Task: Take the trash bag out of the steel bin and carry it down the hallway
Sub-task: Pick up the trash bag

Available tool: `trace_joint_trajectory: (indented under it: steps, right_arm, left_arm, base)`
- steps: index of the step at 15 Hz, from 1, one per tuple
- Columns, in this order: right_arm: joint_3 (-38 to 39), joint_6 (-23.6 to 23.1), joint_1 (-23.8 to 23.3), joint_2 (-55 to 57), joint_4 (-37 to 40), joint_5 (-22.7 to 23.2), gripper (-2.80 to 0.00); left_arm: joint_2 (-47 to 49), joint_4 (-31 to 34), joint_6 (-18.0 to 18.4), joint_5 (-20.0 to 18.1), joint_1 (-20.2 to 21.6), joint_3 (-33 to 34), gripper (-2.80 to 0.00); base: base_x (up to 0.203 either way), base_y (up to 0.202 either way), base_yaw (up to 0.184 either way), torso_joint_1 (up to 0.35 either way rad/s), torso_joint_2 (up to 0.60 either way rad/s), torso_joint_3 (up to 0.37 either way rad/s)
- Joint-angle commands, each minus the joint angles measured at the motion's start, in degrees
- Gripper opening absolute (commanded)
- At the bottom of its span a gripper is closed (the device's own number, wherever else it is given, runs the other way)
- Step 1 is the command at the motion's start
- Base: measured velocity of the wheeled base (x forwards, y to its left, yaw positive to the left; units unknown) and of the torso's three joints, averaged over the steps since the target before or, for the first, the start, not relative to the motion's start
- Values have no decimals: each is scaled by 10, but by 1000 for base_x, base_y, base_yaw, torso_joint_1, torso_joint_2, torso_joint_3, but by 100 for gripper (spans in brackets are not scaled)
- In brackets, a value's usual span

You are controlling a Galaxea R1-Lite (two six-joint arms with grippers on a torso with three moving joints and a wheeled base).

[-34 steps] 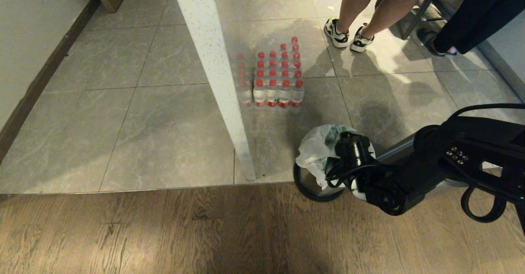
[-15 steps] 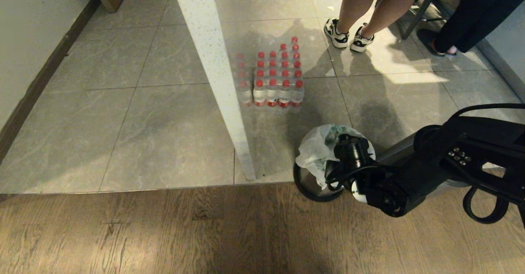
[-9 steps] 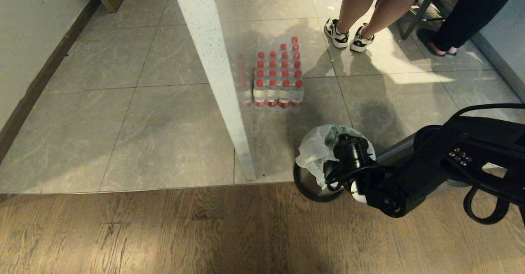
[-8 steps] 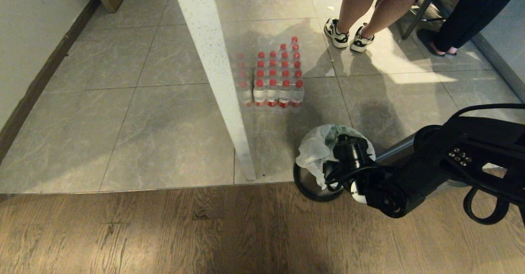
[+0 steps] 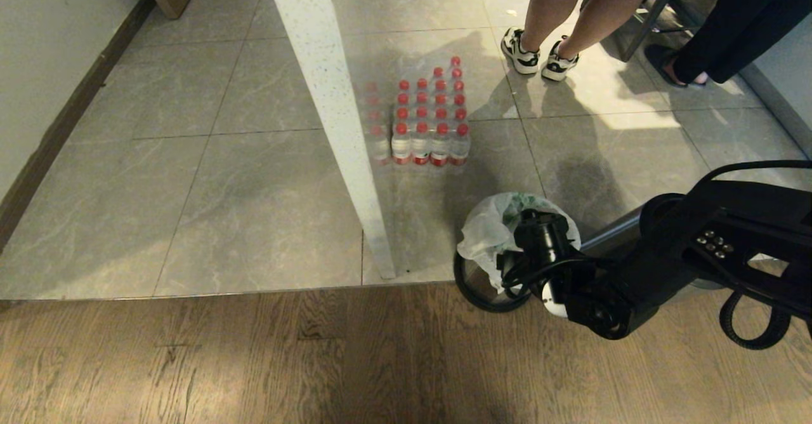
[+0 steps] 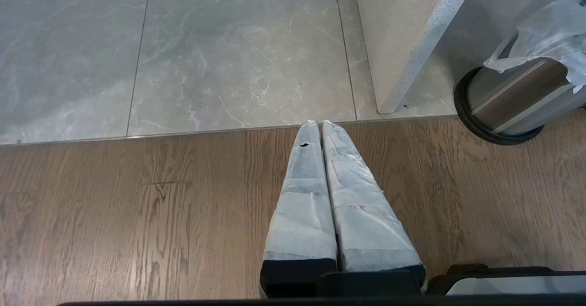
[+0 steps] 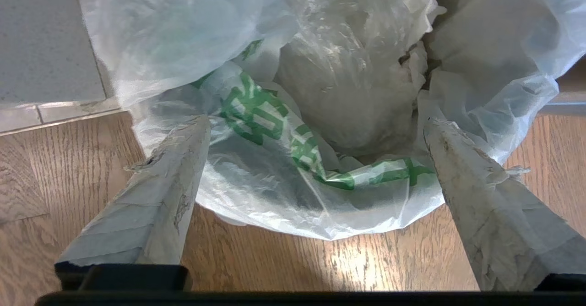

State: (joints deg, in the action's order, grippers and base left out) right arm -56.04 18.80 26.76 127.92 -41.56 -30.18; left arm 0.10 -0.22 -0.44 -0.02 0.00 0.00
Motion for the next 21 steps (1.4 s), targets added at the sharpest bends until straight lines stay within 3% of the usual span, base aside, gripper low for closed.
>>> trace_joint_trajectory:
  steps: [1, 21]
  right_arm:
    - [0, 2, 1, -1, -9, -4, 0]
    - [-9, 11, -2, 55, -22, 20, 0]
  left_arm:
    - [0, -1, -1, 0, 0, 0, -280]
    - [0, 0, -1, 0, 0, 0, -280]
  base:
    - [0, 0, 0, 0, 0, 0]
    - [0, 0, 0, 0, 0, 0]
